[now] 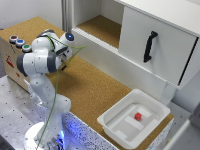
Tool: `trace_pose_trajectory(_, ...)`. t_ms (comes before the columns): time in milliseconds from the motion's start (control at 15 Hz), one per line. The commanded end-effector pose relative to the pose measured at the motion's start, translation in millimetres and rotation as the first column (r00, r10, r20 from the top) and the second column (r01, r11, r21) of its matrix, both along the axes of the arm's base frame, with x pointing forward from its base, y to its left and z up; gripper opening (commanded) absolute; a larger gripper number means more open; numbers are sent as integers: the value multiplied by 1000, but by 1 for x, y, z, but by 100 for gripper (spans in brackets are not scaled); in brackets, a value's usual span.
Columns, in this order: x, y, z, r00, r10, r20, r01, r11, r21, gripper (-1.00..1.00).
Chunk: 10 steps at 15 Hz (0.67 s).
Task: Grasp the drawer handle, then open it
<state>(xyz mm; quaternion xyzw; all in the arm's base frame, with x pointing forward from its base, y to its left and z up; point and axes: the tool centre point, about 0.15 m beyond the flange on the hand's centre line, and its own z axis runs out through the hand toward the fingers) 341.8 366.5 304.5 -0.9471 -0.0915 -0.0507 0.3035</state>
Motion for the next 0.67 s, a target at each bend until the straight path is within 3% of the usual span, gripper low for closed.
trace_pose_trajectory(0, -23, 18, 16, 999, -25, 32, 26, 999, -32, -100)
trace_pose_trajectory(267, -19, 1, 13, 998, -56, 41, 58, 998, -31, -100)
trace_pose_trajectory(600, -16, -20, -14, 989, -147, 24, 145, 986, 77, -100)
